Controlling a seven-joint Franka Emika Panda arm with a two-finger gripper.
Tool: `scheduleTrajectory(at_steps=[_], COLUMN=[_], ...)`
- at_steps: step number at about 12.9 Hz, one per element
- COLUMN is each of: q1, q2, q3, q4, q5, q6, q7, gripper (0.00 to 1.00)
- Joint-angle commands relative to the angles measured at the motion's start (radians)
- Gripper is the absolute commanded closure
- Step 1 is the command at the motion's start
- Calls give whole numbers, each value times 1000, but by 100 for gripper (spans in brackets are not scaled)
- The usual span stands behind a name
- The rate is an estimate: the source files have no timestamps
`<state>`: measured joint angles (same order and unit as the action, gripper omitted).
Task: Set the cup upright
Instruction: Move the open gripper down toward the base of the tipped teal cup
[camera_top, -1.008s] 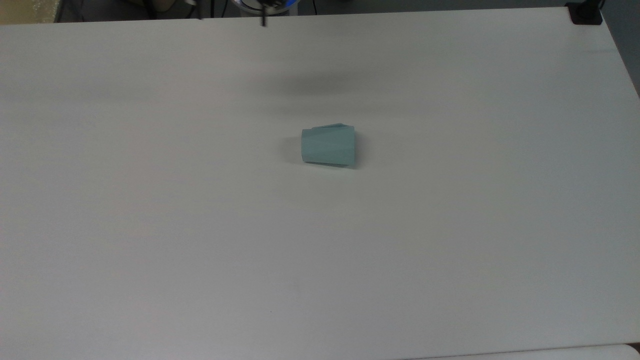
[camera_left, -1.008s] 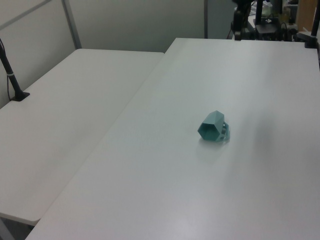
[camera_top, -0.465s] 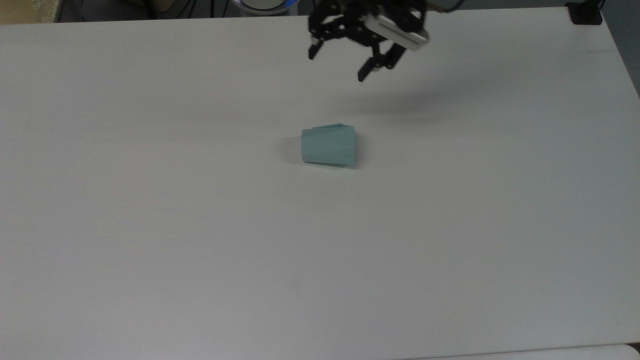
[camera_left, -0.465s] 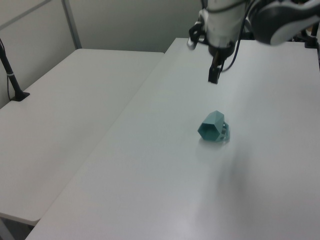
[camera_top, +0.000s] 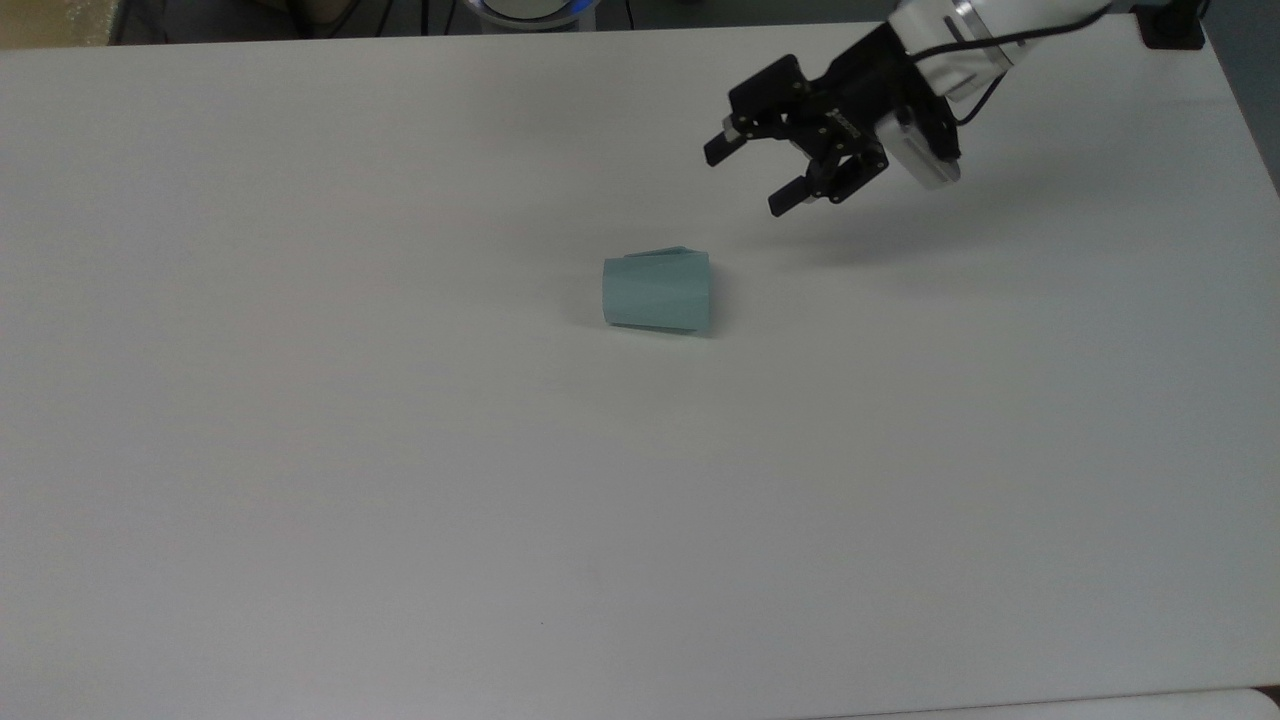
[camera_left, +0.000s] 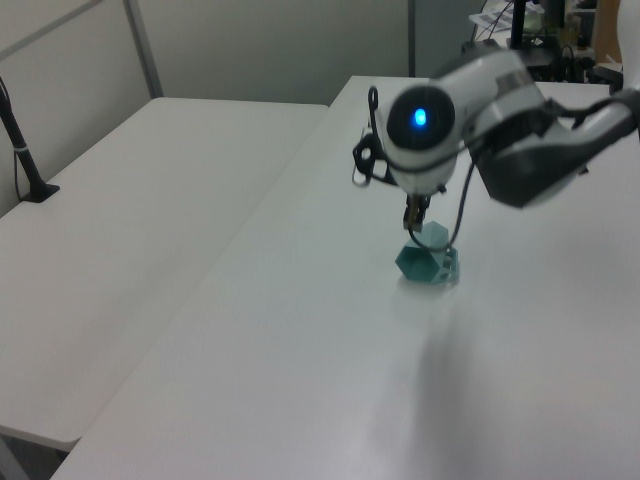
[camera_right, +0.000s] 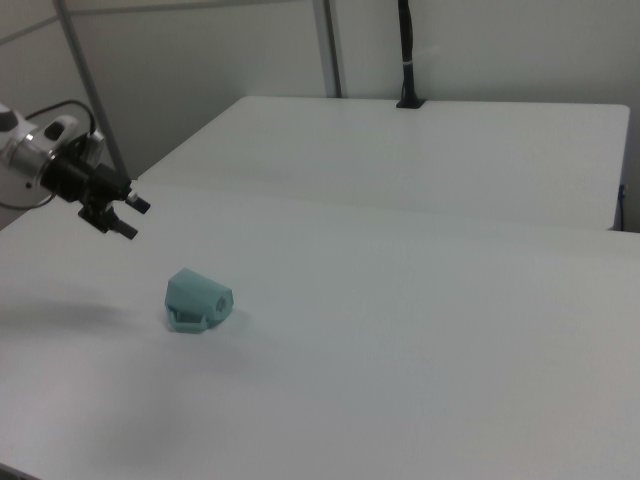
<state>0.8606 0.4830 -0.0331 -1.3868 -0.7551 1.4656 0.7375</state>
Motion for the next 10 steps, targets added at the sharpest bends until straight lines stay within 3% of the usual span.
scheduleTrajectory(at_steps=[1, 4, 10], q1=[67, 69, 38], q2=[89, 155, 227], q3=[-18, -13, -11], q4=[37, 32, 19], q5=[-99, -165, -171], q6=[-50, -39, -2], q7=[45, 40, 42], gripper=[0, 0, 0])
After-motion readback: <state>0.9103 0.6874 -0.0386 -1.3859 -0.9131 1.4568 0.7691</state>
